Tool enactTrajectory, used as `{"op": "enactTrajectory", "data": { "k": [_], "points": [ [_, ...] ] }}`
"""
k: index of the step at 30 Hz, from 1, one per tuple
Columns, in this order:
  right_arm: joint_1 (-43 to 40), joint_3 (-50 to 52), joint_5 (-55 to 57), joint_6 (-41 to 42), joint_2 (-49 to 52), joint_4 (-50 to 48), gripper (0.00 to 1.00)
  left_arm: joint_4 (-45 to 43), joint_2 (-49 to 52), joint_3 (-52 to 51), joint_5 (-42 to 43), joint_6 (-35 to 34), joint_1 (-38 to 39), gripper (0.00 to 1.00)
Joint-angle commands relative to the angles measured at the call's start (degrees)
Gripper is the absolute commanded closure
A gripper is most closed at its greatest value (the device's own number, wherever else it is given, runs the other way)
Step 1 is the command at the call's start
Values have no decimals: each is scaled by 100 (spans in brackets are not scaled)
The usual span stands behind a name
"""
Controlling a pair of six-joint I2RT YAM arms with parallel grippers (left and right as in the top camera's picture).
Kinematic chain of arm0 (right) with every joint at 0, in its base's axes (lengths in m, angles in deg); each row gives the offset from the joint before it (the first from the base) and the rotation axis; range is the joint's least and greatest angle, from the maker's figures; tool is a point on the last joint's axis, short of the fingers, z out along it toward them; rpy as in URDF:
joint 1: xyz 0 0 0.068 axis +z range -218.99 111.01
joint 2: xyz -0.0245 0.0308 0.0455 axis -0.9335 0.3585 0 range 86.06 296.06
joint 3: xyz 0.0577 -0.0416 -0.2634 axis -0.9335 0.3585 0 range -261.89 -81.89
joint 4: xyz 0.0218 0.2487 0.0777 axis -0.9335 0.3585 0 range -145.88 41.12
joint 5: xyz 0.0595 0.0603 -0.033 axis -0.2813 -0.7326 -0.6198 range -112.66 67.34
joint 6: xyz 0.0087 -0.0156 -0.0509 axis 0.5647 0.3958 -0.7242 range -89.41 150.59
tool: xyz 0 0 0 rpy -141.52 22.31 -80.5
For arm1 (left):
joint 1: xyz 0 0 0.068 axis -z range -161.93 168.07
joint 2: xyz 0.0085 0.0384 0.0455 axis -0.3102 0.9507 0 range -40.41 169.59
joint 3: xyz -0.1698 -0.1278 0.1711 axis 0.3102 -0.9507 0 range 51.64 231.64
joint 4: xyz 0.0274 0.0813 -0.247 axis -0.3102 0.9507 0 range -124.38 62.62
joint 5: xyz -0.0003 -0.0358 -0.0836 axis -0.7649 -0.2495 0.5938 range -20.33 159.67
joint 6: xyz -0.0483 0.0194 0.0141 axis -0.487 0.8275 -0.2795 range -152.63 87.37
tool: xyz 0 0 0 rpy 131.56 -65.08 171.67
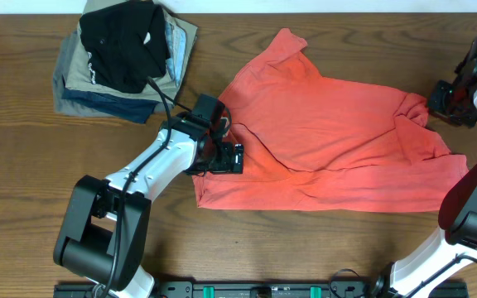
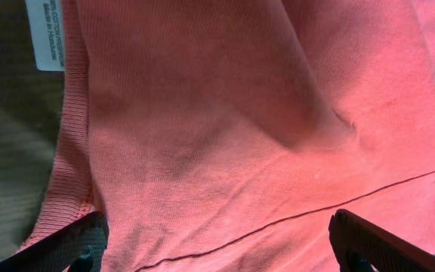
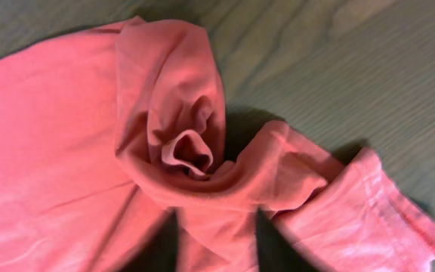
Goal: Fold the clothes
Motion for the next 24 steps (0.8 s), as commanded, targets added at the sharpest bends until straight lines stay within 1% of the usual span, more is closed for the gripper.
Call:
{"op": "enactTrajectory", "data": {
  "k": [1, 3, 4, 5, 8, 16, 19, 24],
  "points": [
    [-13, 7, 234, 68, 85, -118, 58, 68, 57, -59, 9, 11, 2, 6],
    [-105, 28, 155, 87, 234, -166, 59, 90, 57, -59, 9, 11, 2, 6],
    [-164, 28, 31, 85, 343, -173, 61, 87, 57, -59, 9, 11, 2, 6],
    [-225, 28, -173, 15, 446, -188, 65, 85, 57, -59, 9, 13, 2, 6],
    [-323, 28, -680, -328, 798, -197, 68, 81, 57, -59, 7, 13, 2, 6],
    [-330, 28, -960, -358, 1421, -227, 81, 81, 57, -59, 7, 13, 2, 6],
    [-328, 28, -1266, -507, 1440, -247, 81, 57, 57, -59, 7, 13, 2, 6],
    [-323, 28, -1827, -702, 1440, -192, 77, 17, 57, -59, 7, 13, 2, 6]
  ]
}}
